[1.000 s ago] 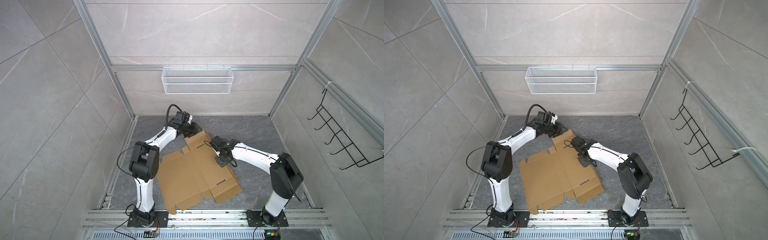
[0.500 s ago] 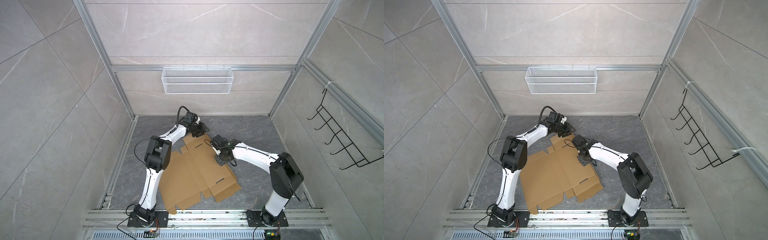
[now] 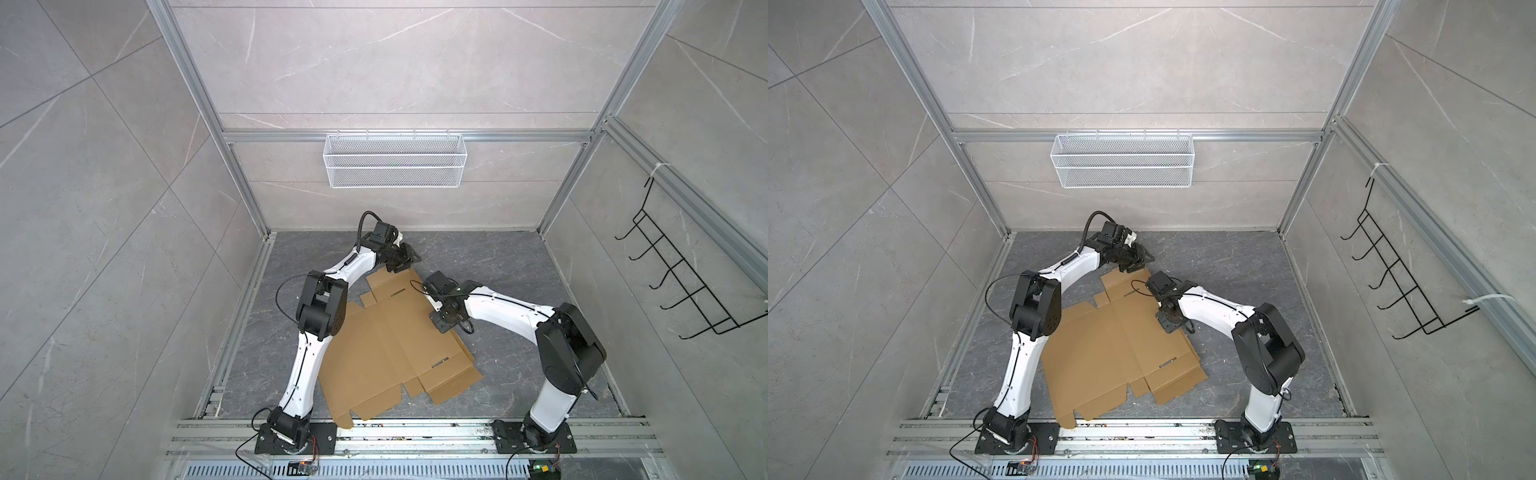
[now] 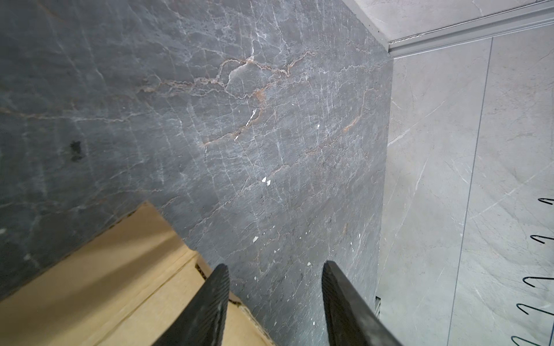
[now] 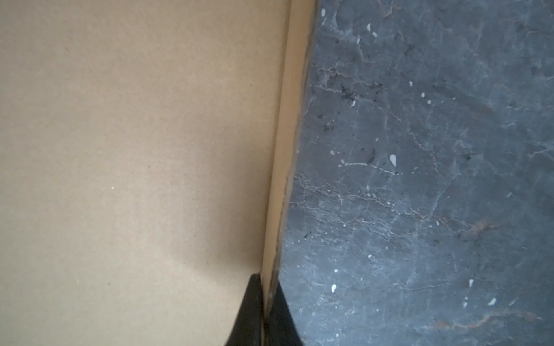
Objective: Assemble paper box
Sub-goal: First fold the bottom flaps of a flat cardboard box at the center of the table.
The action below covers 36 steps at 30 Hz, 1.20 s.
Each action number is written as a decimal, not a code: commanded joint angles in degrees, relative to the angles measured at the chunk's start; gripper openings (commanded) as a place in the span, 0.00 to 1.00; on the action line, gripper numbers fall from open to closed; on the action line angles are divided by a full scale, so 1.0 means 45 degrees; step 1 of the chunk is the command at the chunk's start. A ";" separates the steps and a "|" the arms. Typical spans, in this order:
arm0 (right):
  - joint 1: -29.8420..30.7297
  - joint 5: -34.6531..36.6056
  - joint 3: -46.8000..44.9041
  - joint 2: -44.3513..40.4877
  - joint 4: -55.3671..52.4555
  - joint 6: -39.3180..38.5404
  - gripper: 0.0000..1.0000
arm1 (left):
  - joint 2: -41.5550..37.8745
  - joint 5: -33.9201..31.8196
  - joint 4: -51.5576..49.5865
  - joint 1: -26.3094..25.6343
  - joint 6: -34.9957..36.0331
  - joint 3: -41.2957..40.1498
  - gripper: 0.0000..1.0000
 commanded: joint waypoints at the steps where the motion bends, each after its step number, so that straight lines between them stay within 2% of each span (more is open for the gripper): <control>1: 0.0137 -0.1114 -0.0175 0.0340 0.0022 0.0018 0.07 | 0.0291 0.0521 -0.0215 -0.0294 0.0342 0.0346 0.53; 9: 0.0100 -0.1248 -0.0362 0.0352 0.0169 0.0101 0.07 | 0.0205 0.0328 -0.0387 0.0073 0.0453 0.0812 0.52; 16: 0.0077 -0.1304 -0.0367 0.0477 0.0252 0.0205 0.06 | 0.0721 0.0278 -0.0109 -0.0117 -0.0067 0.1231 0.52; 19: 0.0061 -0.1267 -0.0346 0.0425 0.0210 0.0224 0.06 | 0.0982 0.0309 -0.0580 -0.0389 0.0315 0.1364 0.52; 36: 0.0021 -0.1204 -0.0250 0.0607 0.0255 0.0838 0.05 | -0.0596 0.0269 -0.0344 -0.0457 0.0557 -0.1660 0.48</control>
